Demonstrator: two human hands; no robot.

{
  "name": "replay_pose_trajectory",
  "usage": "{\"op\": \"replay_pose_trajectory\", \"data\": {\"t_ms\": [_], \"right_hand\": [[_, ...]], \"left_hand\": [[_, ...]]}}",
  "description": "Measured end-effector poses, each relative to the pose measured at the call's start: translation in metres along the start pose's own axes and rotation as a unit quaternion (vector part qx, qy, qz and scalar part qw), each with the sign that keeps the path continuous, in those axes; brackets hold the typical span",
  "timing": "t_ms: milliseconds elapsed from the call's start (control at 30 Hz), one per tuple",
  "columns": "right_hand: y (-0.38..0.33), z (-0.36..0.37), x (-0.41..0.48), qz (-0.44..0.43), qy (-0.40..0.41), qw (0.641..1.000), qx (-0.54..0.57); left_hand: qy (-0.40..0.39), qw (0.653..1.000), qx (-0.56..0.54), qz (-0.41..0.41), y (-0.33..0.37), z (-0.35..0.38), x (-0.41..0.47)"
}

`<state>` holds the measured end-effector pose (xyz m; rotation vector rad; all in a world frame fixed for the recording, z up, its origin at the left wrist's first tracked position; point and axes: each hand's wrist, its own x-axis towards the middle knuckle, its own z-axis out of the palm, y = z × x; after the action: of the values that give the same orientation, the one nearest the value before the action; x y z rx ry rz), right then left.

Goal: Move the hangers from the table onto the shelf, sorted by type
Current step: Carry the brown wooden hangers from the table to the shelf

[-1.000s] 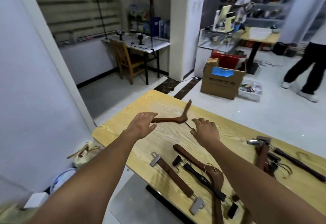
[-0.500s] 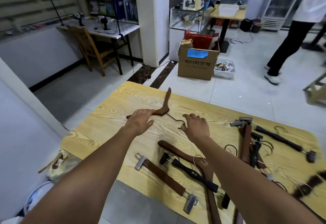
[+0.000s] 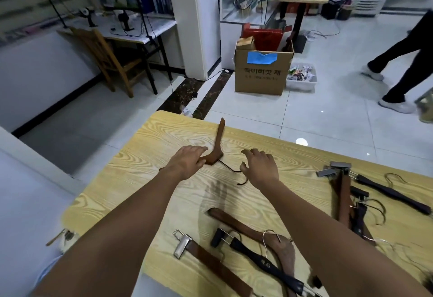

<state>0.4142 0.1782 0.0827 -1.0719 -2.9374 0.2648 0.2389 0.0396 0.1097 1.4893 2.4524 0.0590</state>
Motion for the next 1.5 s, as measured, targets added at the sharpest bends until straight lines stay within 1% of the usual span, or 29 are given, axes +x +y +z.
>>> {"op": "replay_pose_trajectory", "data": {"t_ms": [167,300,433,533,700,833,933,1100,1233,1300,1400,1500], "right_hand": [[0.013,0.010,0.015,-0.004,-0.008,1.000,-0.005],[0.020,0.015,0.028,0.003,-0.007,1.000,-0.004],[0.024,0.027,0.039,0.009,-0.010,1.000,-0.004],[0.028,0.038,0.047,0.016,-0.015,1.000,0.001],[0.037,0.060,0.068,0.027,-0.006,1.000,0.011],[0.042,0.080,0.081,0.028,0.001,0.999,0.027],[0.044,0.096,0.088,0.031,0.028,0.999,0.025],[0.047,0.107,0.093,0.024,0.047,0.998,0.025],[0.050,0.109,0.093,0.027,0.051,0.998,0.024],[0.052,0.108,0.092,0.032,0.051,0.998,0.013],[0.055,0.106,0.087,0.036,0.050,0.998,-0.006],[0.056,0.103,0.084,0.037,0.056,0.998,-0.020]], "left_hand": [[-0.028,0.999,0.025,0.030,-0.001,0.005,0.029],[-0.030,0.997,0.045,0.057,-0.004,0.010,0.055],[-0.044,0.995,0.054,0.077,-0.010,0.023,0.087],[-0.054,0.990,0.071,0.109,-0.017,0.037,0.113],[-0.082,0.976,0.133,0.151,-0.026,0.057,0.156],[-0.114,0.958,0.189,0.182,-0.033,0.067,0.181],[-0.137,0.943,0.228,0.201,-0.038,0.075,0.201],[-0.117,0.929,0.271,0.224,-0.042,0.084,0.219],[-0.079,0.914,0.302,0.258,-0.040,0.085,0.226],[-0.079,0.905,0.320,0.270,-0.039,0.085,0.226],[-0.079,0.878,0.356,0.311,-0.044,0.084,0.222],[-0.080,0.875,0.355,0.319,-0.056,0.080,0.211]]}}
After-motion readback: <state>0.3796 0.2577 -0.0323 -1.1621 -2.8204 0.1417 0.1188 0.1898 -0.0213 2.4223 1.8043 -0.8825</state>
